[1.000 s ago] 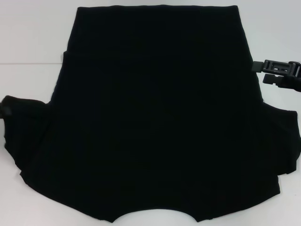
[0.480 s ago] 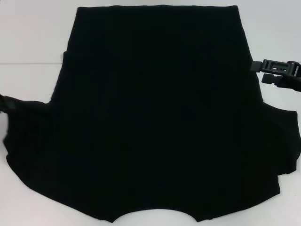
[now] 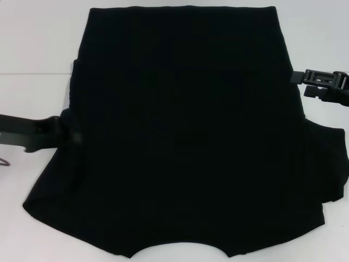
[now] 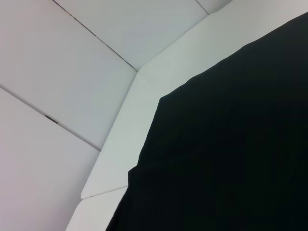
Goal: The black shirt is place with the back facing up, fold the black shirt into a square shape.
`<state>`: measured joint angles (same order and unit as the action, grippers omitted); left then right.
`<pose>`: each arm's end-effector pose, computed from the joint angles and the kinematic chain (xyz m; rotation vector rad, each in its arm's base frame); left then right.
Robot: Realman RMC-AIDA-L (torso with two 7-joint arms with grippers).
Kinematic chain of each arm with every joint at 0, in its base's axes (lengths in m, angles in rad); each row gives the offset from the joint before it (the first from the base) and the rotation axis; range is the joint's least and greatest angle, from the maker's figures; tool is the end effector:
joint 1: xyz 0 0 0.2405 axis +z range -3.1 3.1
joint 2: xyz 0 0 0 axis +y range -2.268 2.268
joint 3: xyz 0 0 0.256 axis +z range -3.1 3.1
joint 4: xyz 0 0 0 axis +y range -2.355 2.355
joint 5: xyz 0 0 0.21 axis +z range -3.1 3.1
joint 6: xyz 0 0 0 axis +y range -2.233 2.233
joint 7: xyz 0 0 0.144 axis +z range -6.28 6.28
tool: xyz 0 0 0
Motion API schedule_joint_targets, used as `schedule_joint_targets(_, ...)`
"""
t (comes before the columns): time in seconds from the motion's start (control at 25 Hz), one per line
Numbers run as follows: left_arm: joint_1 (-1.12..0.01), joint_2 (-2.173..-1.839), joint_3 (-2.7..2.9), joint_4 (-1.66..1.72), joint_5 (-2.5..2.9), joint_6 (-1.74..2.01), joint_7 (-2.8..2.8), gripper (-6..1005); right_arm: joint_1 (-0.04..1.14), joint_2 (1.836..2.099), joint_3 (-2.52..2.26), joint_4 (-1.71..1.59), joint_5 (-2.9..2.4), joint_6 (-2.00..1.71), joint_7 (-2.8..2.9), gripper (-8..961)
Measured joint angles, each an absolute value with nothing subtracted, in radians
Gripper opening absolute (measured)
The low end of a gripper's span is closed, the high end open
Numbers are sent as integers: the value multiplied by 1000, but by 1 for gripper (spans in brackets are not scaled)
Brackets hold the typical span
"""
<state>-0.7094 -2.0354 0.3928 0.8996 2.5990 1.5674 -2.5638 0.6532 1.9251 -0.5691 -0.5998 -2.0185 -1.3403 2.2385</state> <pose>-0.2792 0.3747 0.0712 -2.0454 -1.8955 -0.3479 0.2738 0.4026 0.0751 -2.1219 1.6025 0.8329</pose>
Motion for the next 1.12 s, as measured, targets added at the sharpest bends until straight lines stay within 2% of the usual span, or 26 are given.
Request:
schedule_joint_targets(0.08,-722,-2029,405,854,2596,1561,-2562,32,651,1925,-569,-600,-2018,-1340,2237,742)
schedule_joint_targets(0.24,-742,-1994,445,764,2623,1503,-2597,53,648,1924,-569,-600,-2021,-1332,2237,738)
schedule_joint_targets(0.36,-723,-1988,384,808,2616,1496,-2617,68,647,1923,-569,-600,-2023,-1330,2236,736)
schedule_joint_targets(0.64,-626,-1961,164,814,2315,1718,-2281,372,633,1914,-578,-599,-2043,-1330,2232,729)
schedule_joint_targets(0.76,-606,-1969,177,796,2287,1787,-2144,497,632,1906,-578,-605,-2117,-1344,2248,726)
schedule_joint_targets(0.96,-596,-2000,320,786,2298,1753,-2113,602,623,1889,-572,-617,-2261,-1410,2346,722)
schedule_joint_targets(1.12,-609,-2010,350,770,2297,1724,-2114,687,592,1884,-570,-644,-2309,-1471,2400,718)
